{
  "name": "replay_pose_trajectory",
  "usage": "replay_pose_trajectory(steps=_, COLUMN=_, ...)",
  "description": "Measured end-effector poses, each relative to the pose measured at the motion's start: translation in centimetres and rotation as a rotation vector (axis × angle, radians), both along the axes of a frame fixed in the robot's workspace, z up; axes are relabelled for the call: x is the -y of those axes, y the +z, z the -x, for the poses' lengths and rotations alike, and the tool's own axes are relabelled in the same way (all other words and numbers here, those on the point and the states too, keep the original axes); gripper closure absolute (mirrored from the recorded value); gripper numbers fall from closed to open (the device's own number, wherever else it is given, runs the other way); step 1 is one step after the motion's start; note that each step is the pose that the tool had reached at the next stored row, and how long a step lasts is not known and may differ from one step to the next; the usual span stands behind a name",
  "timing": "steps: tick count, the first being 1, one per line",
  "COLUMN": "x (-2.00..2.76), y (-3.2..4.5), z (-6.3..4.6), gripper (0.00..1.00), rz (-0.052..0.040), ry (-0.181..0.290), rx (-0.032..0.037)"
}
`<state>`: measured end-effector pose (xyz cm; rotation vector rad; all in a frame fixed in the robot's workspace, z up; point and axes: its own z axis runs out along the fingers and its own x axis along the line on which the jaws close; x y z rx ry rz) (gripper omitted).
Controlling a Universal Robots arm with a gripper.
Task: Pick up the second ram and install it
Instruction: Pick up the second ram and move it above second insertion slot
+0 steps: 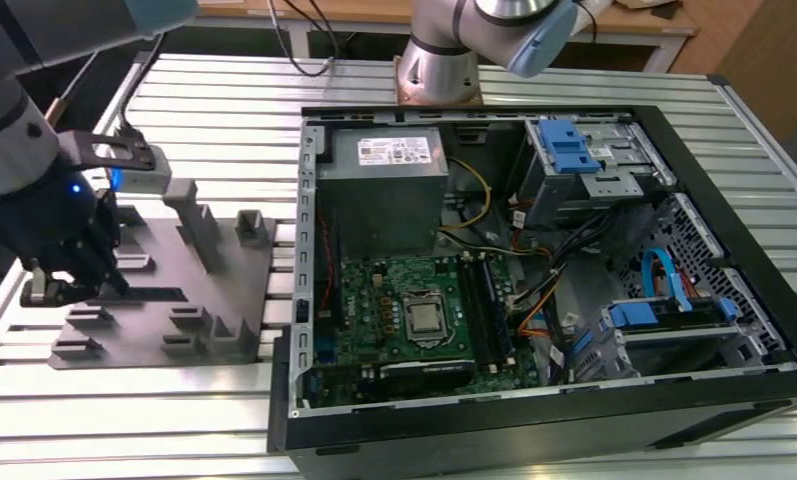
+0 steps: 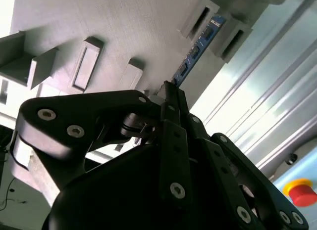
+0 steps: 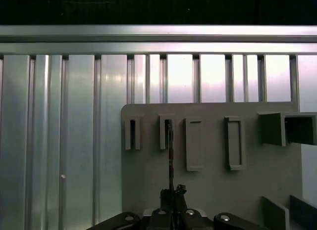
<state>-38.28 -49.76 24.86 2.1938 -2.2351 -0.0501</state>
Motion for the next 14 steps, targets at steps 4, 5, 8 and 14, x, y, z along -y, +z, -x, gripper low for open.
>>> replay_pose_trajectory(steps=4, x=0.00, y=1.80, z=0.0, gripper=0.87, rz=0.0000, ry=0.000, rx=0.0000)
replay_pose_trajectory(steps=5, x=0.00, y=2.25, z=0.0, gripper=0.87, rz=0.0000, ry=0.000, rx=0.0000)
replay_pose_trajectory(steps=8, x=0.00, y=3.65, z=0.0, gripper=0.87, rz=0.0000, ry=0.000, rx=0.0000)
replay_pose_trajectory(steps=14, x=0.00, y=6.35, z=0.0, gripper=0.87, rz=0.0000, ry=0.000, rx=0.0000)
